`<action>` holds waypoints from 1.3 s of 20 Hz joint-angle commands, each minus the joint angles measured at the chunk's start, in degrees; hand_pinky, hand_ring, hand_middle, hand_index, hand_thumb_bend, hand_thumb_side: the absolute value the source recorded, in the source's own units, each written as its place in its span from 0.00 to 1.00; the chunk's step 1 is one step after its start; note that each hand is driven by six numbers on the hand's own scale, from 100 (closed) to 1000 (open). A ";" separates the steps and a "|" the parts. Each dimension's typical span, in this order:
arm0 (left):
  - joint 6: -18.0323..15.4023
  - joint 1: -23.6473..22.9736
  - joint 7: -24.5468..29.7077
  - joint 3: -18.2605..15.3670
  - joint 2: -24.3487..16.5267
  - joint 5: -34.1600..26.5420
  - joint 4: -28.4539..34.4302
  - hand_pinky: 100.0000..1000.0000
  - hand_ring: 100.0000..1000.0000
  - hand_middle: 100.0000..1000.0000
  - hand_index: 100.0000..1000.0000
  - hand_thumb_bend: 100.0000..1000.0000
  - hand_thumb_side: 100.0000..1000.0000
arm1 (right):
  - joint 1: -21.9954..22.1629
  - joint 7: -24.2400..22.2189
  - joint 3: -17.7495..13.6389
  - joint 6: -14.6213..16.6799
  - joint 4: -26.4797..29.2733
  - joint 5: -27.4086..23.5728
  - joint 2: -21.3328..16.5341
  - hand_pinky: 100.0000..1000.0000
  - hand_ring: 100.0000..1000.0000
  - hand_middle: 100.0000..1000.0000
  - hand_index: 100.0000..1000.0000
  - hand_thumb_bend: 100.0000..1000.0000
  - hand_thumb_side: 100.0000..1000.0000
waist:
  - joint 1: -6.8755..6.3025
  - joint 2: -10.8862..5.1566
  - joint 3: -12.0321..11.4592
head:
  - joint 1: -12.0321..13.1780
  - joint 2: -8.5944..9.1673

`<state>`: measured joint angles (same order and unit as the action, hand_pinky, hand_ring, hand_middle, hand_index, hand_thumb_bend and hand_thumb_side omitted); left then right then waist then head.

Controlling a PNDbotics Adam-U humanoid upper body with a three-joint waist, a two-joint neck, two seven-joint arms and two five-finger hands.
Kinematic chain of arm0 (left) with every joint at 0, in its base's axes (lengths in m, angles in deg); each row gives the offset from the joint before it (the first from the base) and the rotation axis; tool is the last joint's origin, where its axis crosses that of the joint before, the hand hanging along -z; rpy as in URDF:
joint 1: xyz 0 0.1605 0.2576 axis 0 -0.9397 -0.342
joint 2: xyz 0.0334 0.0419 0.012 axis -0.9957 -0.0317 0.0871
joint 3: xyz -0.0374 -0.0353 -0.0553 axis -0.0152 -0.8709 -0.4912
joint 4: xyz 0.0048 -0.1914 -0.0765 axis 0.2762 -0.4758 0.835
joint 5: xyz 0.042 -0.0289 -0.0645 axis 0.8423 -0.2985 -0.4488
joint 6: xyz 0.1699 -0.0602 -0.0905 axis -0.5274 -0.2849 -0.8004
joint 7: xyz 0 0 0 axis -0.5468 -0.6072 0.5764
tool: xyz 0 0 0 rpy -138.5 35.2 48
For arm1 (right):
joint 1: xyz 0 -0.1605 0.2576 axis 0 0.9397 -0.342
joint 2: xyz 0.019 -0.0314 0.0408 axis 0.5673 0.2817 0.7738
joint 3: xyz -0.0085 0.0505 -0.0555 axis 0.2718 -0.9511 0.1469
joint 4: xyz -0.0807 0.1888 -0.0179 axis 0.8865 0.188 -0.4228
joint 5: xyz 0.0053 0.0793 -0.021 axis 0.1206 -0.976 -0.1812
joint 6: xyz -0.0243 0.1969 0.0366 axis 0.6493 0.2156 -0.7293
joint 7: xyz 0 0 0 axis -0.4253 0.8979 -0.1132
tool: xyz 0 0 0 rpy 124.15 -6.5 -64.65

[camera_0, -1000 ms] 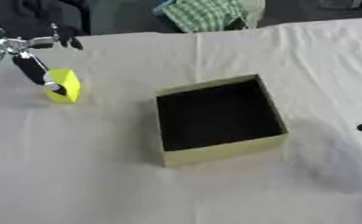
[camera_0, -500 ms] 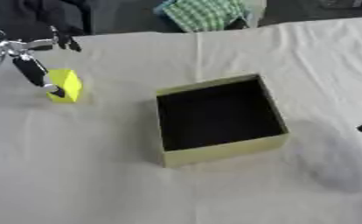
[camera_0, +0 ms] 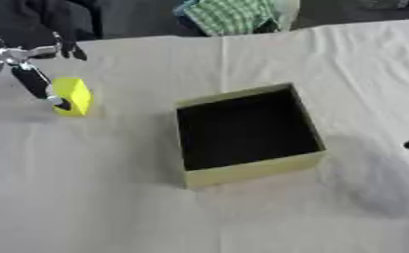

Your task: Pick up objects on the table and place them in the box.

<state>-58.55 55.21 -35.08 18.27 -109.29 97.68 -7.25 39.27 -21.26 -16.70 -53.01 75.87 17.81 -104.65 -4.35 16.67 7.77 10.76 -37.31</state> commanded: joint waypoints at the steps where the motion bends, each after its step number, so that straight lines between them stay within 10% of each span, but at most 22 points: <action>1: 0.47 1.11 -0.31 -0.97 -1.35 0.77 -0.27 0.75 0.71 0.71 0.83 0.72 0.20 | -0.74 -0.30 -0.08 0.20 0.58 0.35 -0.54 0.53 0.87 0.70 0.85 0.00 0.75 | 0.10 -0.87 0.01 | 0.19 -0.02; 26: 2.80 1.40 -1.97 -1.97 -0.11 5.26 -3.95 0.73 0.70 0.70 0.82 0.69 0.20 | -0.91 -0.63 -0.05 0.32 0.50 0.41 -0.30 0.53 0.87 0.70 0.85 0.00 0.75 | 0.34 -0.14 0.53 | 0.19 0.34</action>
<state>-56.09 55.36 -36.81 17.18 -107.79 102.61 -11.52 38.84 -21.73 -16.67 -52.83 75.86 17.82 -104.49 -4.15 17.42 8.28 10.79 -37.23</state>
